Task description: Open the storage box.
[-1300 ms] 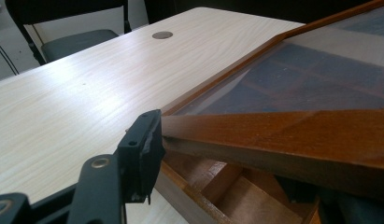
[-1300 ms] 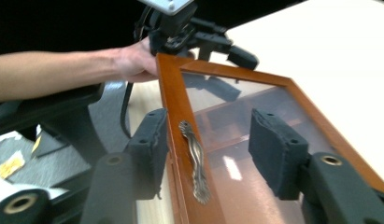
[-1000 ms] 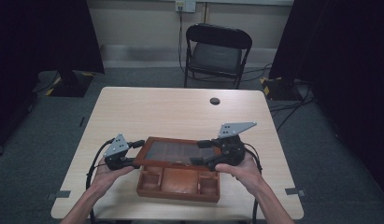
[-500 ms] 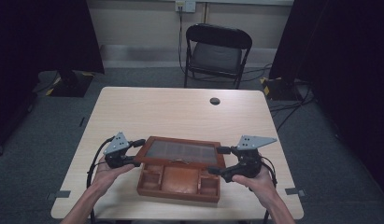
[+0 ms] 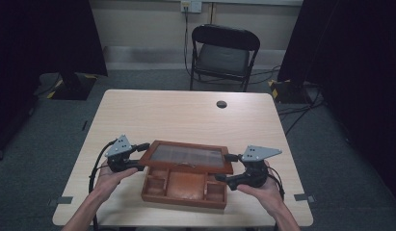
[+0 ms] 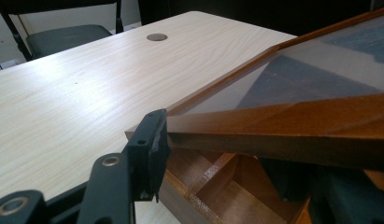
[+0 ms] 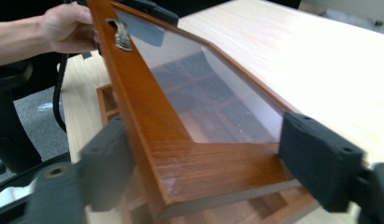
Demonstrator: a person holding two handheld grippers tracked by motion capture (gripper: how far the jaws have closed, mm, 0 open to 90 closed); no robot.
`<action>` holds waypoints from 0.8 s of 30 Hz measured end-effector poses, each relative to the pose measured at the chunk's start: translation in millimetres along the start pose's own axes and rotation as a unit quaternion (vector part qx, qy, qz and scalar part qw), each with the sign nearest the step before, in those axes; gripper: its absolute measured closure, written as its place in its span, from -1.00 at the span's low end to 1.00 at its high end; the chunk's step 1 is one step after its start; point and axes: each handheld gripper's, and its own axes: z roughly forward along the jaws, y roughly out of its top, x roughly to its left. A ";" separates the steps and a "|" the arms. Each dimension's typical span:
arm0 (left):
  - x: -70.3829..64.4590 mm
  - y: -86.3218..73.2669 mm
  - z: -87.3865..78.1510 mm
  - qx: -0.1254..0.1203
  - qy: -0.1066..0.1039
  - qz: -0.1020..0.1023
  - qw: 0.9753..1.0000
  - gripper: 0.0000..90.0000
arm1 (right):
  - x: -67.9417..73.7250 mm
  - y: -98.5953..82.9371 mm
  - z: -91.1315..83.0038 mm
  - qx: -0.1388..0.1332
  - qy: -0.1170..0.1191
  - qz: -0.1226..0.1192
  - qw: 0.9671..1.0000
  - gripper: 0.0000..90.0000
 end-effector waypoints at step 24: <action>13.3 18.6 8.6 -0.017 -0.003 0.010 1.000 0.05 | -21.4 25.1 -3.3 -0.042 -0.004 0.009 0.999 0.06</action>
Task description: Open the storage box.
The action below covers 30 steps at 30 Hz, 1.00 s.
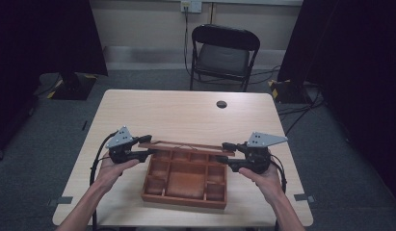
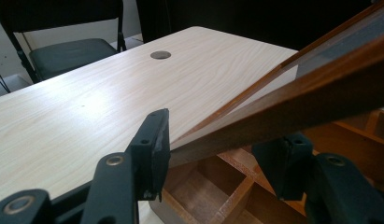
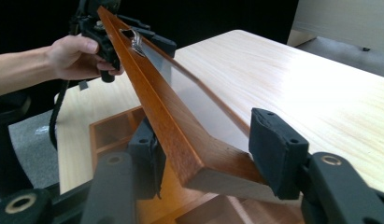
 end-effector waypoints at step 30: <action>18.1 1.4 32.9 0.018 0.013 -0.039 0.999 -0.13 | -49.6 -15.2 31.1 -0.008 -0.054 0.058 0.997 0.12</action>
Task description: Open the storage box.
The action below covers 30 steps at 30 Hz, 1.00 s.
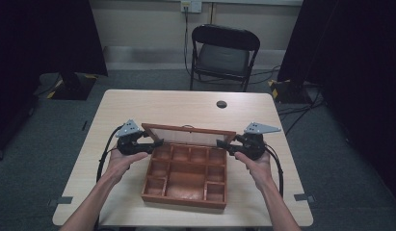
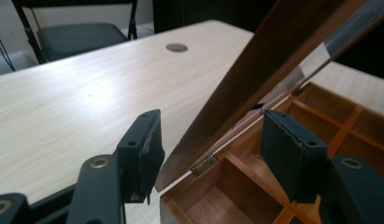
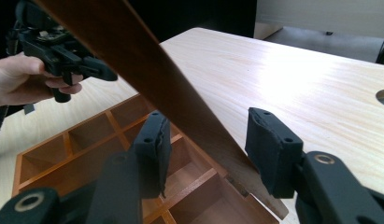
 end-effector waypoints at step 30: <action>5.9 6.0 14.7 0.016 0.010 -0.044 0.999 -0.01 | -26.6 -8.5 30.5 0.010 -0.027 0.044 0.999 0.07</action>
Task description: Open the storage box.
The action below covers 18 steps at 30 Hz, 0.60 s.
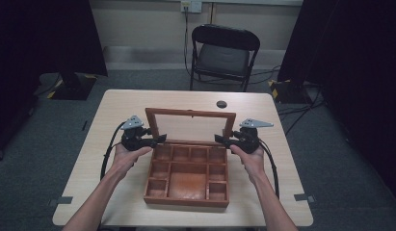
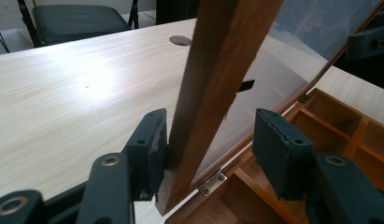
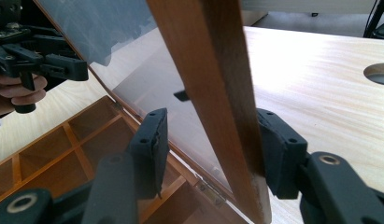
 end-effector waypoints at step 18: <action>16.0 2.4 11.1 0.001 0.009 -0.023 1.000 0.20 | -6.3 4.5 16.3 0.000 -0.037 0.001 0.999 0.06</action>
